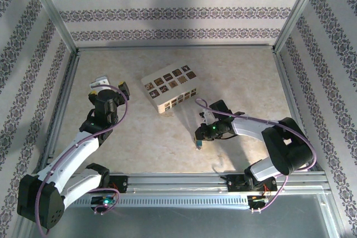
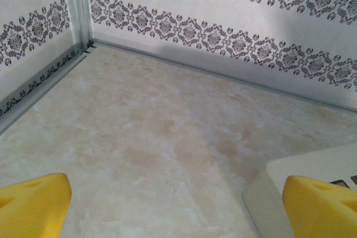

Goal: Unlock a padlock with a key

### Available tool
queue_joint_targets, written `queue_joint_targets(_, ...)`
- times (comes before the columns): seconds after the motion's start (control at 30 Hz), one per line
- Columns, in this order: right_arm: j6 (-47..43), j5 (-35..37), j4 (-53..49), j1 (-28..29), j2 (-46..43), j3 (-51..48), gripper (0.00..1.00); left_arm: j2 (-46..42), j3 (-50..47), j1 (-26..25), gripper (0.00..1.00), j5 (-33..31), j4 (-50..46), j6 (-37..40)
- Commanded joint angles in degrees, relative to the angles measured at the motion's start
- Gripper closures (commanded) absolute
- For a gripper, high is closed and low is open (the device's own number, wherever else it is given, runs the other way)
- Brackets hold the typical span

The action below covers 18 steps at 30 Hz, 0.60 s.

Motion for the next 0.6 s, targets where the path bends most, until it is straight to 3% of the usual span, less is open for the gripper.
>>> queue_joint_targets(0.0, -0.65, 0.73, 0.89, 0.57, -0.12, 1.39, 0.85, -0.1, 0.31, 0.73, 0.03, -0.49, 0.57, -0.01)
queue_joint_targets(0.37, 0.36, 5.53, -1.94, 0.49, -7.3, 1.4, 0.65, 0.2, 0.09, 0.73, 0.01, -1.21, 0.96, 0.57)
queue_joint_targets(0.57, 0.57, 10.6, -6.21, -0.39, -14.84, 2.15, 0.62, 0.07, -0.79, 1.53, 0.0, -1.65, 1.16, 1.05)
